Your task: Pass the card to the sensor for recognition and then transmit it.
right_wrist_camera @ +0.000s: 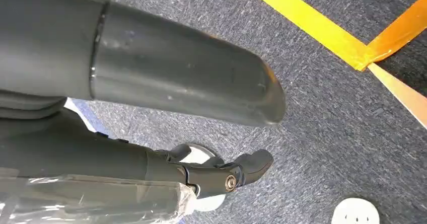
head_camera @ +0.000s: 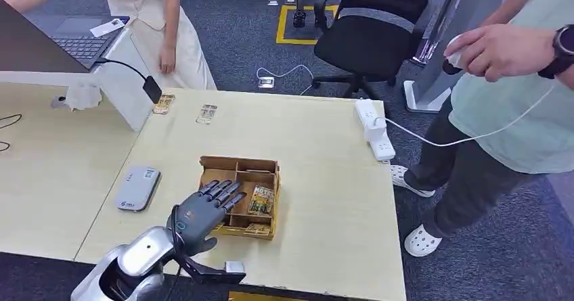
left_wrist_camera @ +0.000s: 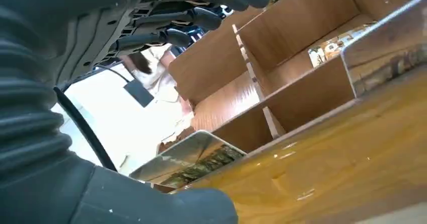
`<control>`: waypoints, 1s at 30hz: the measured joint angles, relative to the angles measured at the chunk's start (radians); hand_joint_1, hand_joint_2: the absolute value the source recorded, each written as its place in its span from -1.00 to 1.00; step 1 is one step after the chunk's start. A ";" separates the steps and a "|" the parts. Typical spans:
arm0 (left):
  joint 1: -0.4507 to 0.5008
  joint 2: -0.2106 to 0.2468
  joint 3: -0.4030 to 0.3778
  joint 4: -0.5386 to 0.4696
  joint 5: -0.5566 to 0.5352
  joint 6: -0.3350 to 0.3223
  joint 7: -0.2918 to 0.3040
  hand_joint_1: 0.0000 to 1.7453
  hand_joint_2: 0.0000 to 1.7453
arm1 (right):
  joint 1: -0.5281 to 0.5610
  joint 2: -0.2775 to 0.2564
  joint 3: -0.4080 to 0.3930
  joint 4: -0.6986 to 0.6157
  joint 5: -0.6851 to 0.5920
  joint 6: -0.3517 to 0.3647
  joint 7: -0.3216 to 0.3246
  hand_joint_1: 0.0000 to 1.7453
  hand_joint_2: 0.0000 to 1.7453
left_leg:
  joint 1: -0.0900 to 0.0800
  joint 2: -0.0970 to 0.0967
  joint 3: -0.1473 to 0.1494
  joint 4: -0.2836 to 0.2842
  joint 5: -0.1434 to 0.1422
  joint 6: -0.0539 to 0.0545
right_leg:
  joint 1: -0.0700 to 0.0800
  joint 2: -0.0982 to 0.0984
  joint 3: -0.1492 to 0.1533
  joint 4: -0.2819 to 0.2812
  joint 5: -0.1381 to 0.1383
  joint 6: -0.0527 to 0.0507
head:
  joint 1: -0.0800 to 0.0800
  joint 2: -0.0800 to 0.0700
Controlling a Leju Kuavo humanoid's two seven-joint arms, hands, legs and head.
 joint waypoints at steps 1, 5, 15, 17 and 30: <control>0.001 -0.002 0.005 0.003 -0.007 0.002 0.003 -1.00 1.00 | 0.000 0.000 0.000 0.000 0.000 -0.001 0.000 -1.00 -1.00 | 0.000 0.000 0.000 0.000 0.000 0.000 | 0.000 0.000 0.000 0.000 0.000 0.000 | 0.000 0.000; 0.004 -0.010 0.037 0.007 -0.056 0.009 0.023 -1.00 1.00 | 0.000 0.000 0.001 -0.001 -0.003 -0.001 0.000 -1.00 -1.00 | 0.000 0.000 0.000 0.000 0.000 0.000 | 0.000 0.000 0.000 0.000 0.000 0.000 | 0.000 0.000; 0.018 -0.027 0.075 0.009 -0.074 0.015 0.032 -1.00 1.00 | 0.001 0.000 0.002 -0.002 -0.006 -0.001 0.001 -1.00 -1.00 | 0.000 0.000 0.000 0.000 0.000 0.000 | 0.000 0.000 0.000 0.000 0.000 0.000 | 0.000 0.000; 0.018 -0.031 0.079 0.009 -0.079 0.015 0.032 -1.00 1.00 | 0.001 0.000 0.002 -0.002 -0.006 0.000 0.001 -1.00 -1.00 | 0.000 0.000 0.000 0.000 0.000 0.000 | 0.000 0.000 0.000 0.000 0.000 0.000 | 0.000 0.000; 0.023 -0.050 0.105 0.009 -0.081 0.014 0.008 -1.00 1.00 | 0.000 0.000 0.002 -0.002 -0.008 0.002 0.001 -1.00 -1.00 | 0.000 0.000 0.000 0.000 0.000 0.000 | 0.000 0.000 0.000 0.000 0.000 0.000 | 0.000 0.000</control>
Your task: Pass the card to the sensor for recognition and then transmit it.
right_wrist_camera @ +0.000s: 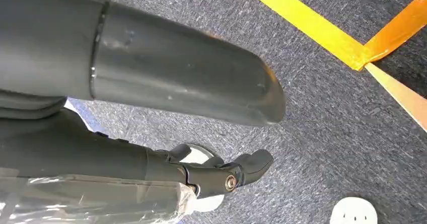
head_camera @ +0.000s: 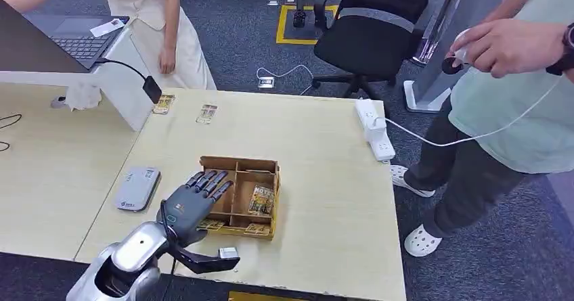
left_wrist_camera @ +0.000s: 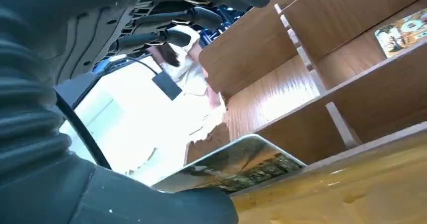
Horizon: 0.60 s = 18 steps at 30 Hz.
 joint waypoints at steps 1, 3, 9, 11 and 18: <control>0.000 0.000 0.001 0.000 0.001 0.000 0.000 -1.00 1.00 | 0.000 0.000 0.000 0.000 0.000 0.000 0.000 -1.00 -1.00 | 0.000 0.000 0.000 0.000 0.000 0.000 | 0.000 0.000 0.000 0.000 0.000 0.000 | 0.000 0.000; 0.000 0.000 0.002 0.000 0.001 0.000 -0.001 -1.00 1.00 | 0.000 0.000 0.000 0.000 0.000 0.000 0.000 -1.00 -1.00 | 0.000 0.000 0.000 0.000 0.000 0.000 | 0.000 0.000 0.000 0.000 0.000 0.000 | 0.000 0.000; 0.000 -0.003 0.007 0.000 0.002 0.000 -0.001 -1.00 1.00 | 0.000 0.000 0.000 0.000 0.000 0.000 0.000 -1.00 -1.00 | 0.000 0.000 0.000 0.000 0.000 0.000 | 0.000 0.000 0.000 0.000 0.000 0.000 | 0.000 0.000; 0.000 -0.003 0.007 0.000 0.002 0.000 -0.001 -1.00 1.00 | 0.000 0.000 0.000 0.000 0.000 0.000 0.000 -1.00 -1.00 | 0.000 0.000 0.000 0.000 0.000 0.000 | 0.000 0.000 0.000 0.000 0.000 0.000 | 0.000 0.000; 0.000 -0.005 0.008 0.000 0.003 0.000 -0.002 -1.00 1.00 | 0.000 0.000 0.000 0.000 0.000 0.000 0.000 -1.00 -1.00 | 0.000 0.000 0.000 0.000 0.000 0.000 | 0.000 0.000 0.000 0.000 0.000 0.000 | 0.000 0.000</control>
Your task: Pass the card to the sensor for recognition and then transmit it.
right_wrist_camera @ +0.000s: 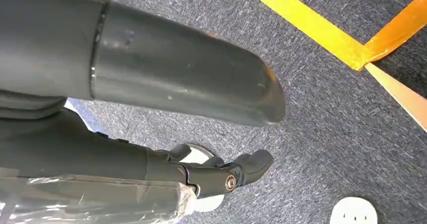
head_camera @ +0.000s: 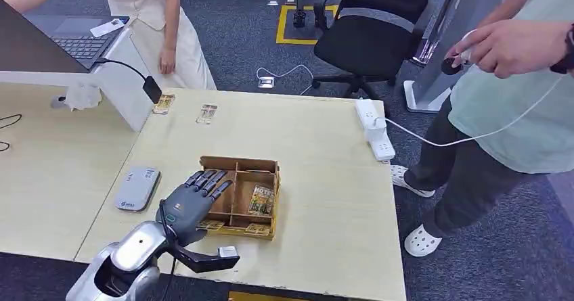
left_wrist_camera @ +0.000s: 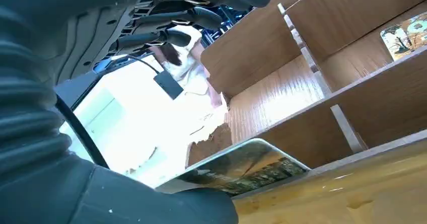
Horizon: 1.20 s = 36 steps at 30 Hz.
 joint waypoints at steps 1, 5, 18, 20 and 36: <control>0.000 0.000 0.000 0.000 0.004 0.000 -0.003 -1.00 1.00 | 0.000 0.000 0.000 0.000 0.000 0.000 0.000 -1.00 -1.00 | 0.000 0.000 0.000 0.000 0.000 0.000 | 0.000 0.000 0.000 0.000 0.000 0.000 | 0.000 0.000; 0.000 0.000 0.000 0.000 0.037 -0.004 -0.023 -1.00 1.00 | 0.000 0.000 0.000 0.000 0.000 0.003 0.000 -1.00 -1.00 | 0.000 0.000 0.000 0.000 0.000 0.000 | 0.000 0.000 0.000 0.000 0.000 0.000 | 0.000 0.000; -0.001 0.040 0.000 0.003 0.134 -0.037 -0.039 -1.00 1.00 | 0.000 0.000 0.000 -0.010 -0.003 0.005 0.016 -1.00 -1.00 | 0.000 0.000 0.000 0.000 0.000 0.000 | 0.000 0.000 0.000 0.000 0.000 0.000 | 0.000 0.000; -0.002 0.042 0.000 0.003 0.134 -0.037 -0.040 -1.00 1.00 | 0.000 0.000 0.000 -0.011 -0.003 0.006 0.016 -1.00 -1.00 | 0.000 0.000 0.000 0.000 0.000 0.000 | 0.000 0.000 0.000 0.000 0.000 0.000 | 0.000 0.000; -0.006 0.095 -0.003 0.010 0.251 -0.087 -0.033 -1.00 1.00 | 0.000 0.000 -0.002 -0.011 0.011 0.007 0.006 -1.00 -1.00 | 0.000 0.000 0.000 0.000 0.000 0.000 | 0.000 0.000 0.000 0.000 0.000 0.000 | 0.000 0.000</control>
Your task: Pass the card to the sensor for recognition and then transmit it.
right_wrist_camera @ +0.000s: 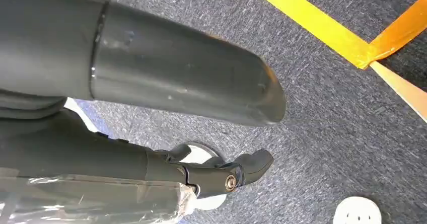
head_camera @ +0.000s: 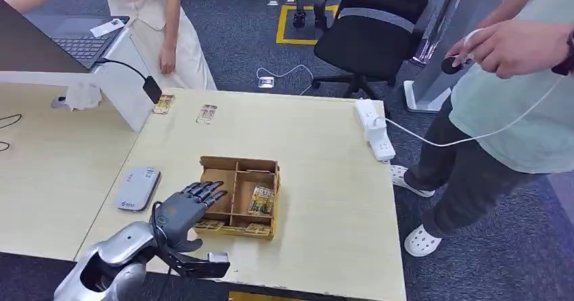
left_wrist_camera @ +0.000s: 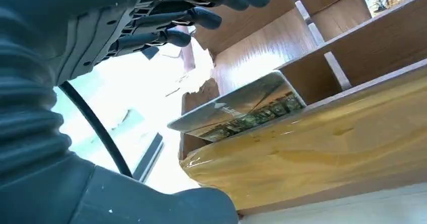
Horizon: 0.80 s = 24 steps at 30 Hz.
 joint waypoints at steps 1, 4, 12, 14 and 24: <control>0.000 0.001 0.000 0.000 0.000 0.000 0.002 -1.00 1.00 | 0.000 0.000 0.000 0.000 0.000 0.000 0.000 -1.00 -1.00 | 0.000 0.000 0.000 0.000 0.000 0.000 | 0.000 0.000 0.000 0.000 0.000 0.000 | 0.000 0.000; 0.000 0.003 -0.002 0.000 0.000 0.000 0.003 1.00 1.00 | 0.000 0.000 0.000 0.000 0.000 0.000 0.000 -1.00 -1.00 | 0.000 0.000 0.000 0.000 0.000 0.000 | 0.000 0.000 0.000 0.000 0.000 0.000 | 0.000 0.000; 0.000 0.003 -0.002 0.000 0.000 0.000 0.003 1.00 1.00 | 0.000 0.000 0.000 0.000 0.000 0.000 0.000 -1.00 -1.00 | 0.000 0.000 0.000 0.000 0.000 0.000 | 0.000 0.000 0.000 0.000 0.000 0.000 | 0.000 0.000; 0.000 0.003 -0.002 0.000 0.000 0.000 0.003 1.00 1.00 | 0.000 0.000 0.000 0.000 0.000 0.000 0.000 -1.00 -1.00 | 0.000 0.000 0.000 0.000 0.000 0.000 | 0.000 0.000 0.000 0.000 0.000 0.000 | 0.000 0.000; -0.009 0.023 -0.007 0.004 0.047 0.003 0.001 1.00 1.00 | -0.001 0.000 -0.002 0.002 0.022 -0.003 -0.013 -1.00 -1.00 | 0.000 0.000 0.000 0.000 0.000 0.000 | 0.000 0.000 0.000 0.000 0.000 0.000 | 0.000 0.000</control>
